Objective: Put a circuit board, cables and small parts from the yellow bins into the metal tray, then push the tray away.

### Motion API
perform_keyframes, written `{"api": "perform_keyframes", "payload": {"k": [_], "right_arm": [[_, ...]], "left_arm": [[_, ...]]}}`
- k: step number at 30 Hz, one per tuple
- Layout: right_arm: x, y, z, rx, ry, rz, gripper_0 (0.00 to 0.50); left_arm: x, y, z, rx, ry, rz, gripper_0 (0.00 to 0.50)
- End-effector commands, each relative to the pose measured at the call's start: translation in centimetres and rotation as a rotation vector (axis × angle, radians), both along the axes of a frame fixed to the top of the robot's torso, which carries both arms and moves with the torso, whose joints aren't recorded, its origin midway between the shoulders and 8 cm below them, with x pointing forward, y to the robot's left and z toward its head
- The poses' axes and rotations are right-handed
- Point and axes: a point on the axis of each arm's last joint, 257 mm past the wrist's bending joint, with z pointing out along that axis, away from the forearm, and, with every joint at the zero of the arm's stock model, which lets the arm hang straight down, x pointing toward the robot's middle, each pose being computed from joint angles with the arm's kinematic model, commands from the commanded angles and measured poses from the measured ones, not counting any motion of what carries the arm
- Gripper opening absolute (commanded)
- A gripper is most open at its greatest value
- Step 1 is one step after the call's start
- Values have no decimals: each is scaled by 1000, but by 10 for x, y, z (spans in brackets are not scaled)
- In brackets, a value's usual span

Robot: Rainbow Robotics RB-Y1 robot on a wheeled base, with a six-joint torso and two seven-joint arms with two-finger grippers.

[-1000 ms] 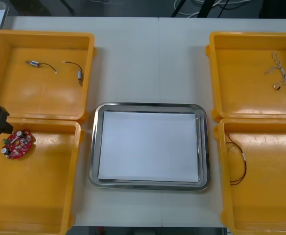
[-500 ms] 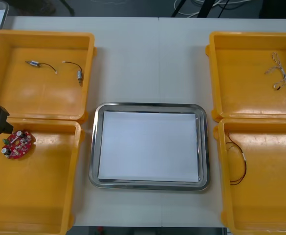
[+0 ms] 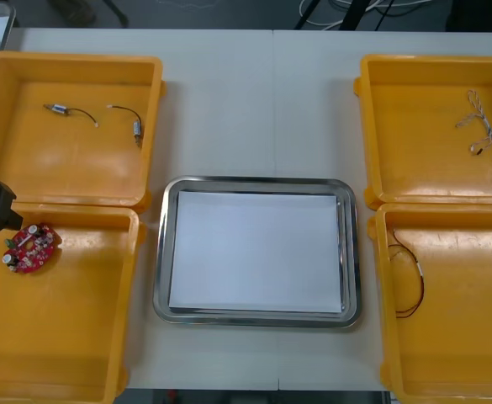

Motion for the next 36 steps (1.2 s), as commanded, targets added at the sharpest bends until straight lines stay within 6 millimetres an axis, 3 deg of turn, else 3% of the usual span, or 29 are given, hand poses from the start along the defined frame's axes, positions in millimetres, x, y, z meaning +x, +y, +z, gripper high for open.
{"api": "perform_keyframes", "payload": {"k": [1, 36], "right_arm": [[-6, 7, -4, 15, 4, -14, 500], [-6, 7, -4, 15, 4, -14, 500]], "left_arm": [[-1, 6, 6, 31, -21, -37, 500], [-1, 6, 6, 31, -21, -37, 500]]}}
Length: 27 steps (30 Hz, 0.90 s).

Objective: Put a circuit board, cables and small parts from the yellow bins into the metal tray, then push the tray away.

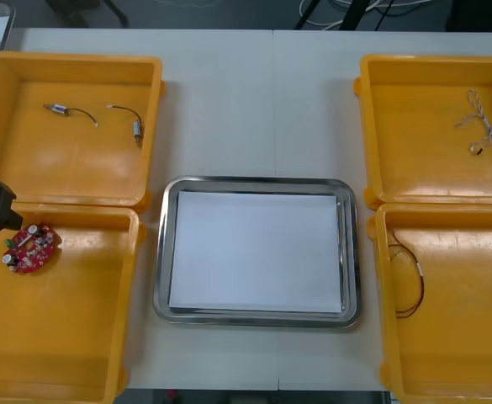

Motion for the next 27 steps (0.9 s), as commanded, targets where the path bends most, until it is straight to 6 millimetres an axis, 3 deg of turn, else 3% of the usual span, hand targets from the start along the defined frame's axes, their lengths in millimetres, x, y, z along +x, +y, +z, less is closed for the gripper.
{"api": "perform_keyframes", "payload": {"k": [1, 27], "right_arm": [[-6, 7, -4, 15, 4, -14, 500], [-11, 11, -11, -11, 2, -14, 500]], "left_arm": [[-1, 6, 6, 31, -21, -37, 500], [-1, 6, 6, 31, -21, -37, 500]]}}
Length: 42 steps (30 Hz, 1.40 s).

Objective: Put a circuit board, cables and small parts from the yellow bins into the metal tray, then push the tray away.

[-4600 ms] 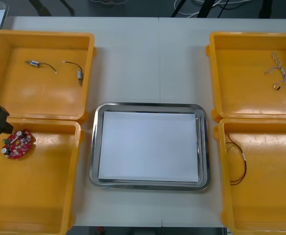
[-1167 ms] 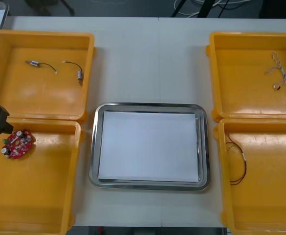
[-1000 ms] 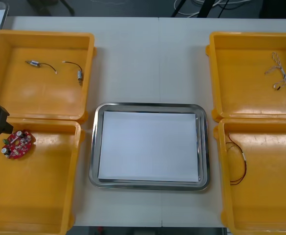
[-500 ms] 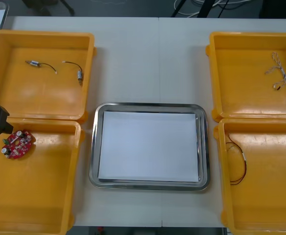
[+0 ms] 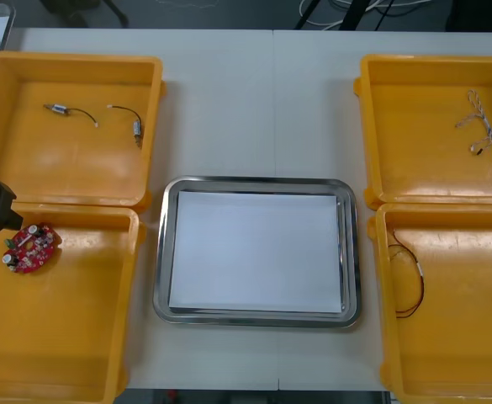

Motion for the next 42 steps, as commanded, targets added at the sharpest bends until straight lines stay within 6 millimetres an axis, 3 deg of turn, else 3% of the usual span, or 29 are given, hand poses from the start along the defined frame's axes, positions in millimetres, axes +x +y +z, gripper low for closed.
{"api": "perform_keyframes", "payload": {"k": [1, 11, 12, 14, 21, 29, 42], "right_arm": [[-9, 6, -11, -11, 15, -19, 500], [-11, 12, -23, 27, 45, -20, 500], [-12, 13, -24, 32, 50, -21, 500], [-12, 15, -27, 37, 56, -20, 500], [-9, 14, -35, 9, 54, -34, 500], [11, 23, -55, 65, 32, -47, 500], [34, 30, -82, 170, 20, -77, 500]], "left_arm": [[-1, 6, 6, 31, -21, -37, 500], [-1, 6, 6, 31, -21, -37, 500], [-7, -1, -8, -1, 15, -35, 500], [-7, -2, -8, -8, 18, -32, 500], [2, -9, 11, -23, -13, -46, 500], [-9, 5, 7, 20, 25, -67, 500], [-7, 27, -8, 104, -16, -231, 500]]}}
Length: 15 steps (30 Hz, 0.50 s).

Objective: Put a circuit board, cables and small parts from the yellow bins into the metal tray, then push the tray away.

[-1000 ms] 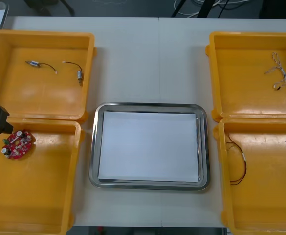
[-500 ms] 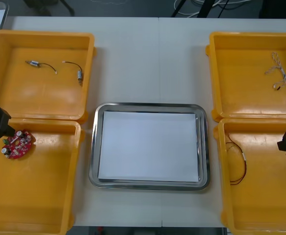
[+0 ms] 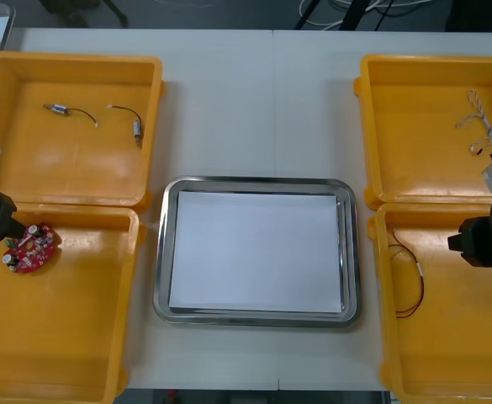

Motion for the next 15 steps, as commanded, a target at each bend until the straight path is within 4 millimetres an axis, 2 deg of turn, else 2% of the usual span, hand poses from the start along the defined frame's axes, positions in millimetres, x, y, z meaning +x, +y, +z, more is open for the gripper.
{"api": "perform_keyframes", "payload": {"k": [1, 7, 15], "right_arm": [[-2, 11, -20, 40, 24, -13, 500], [5, 19, -39, 55, 30, -19, 500], [5, 19, -52, 27, 43, -18, 500]], "left_arm": [[-4, 29, 4, 111, -18, -115, 500], [2, 46, -7, 130, -34, -187, 500], [11, 61, -22, 108, -49, -264, 500]]}}
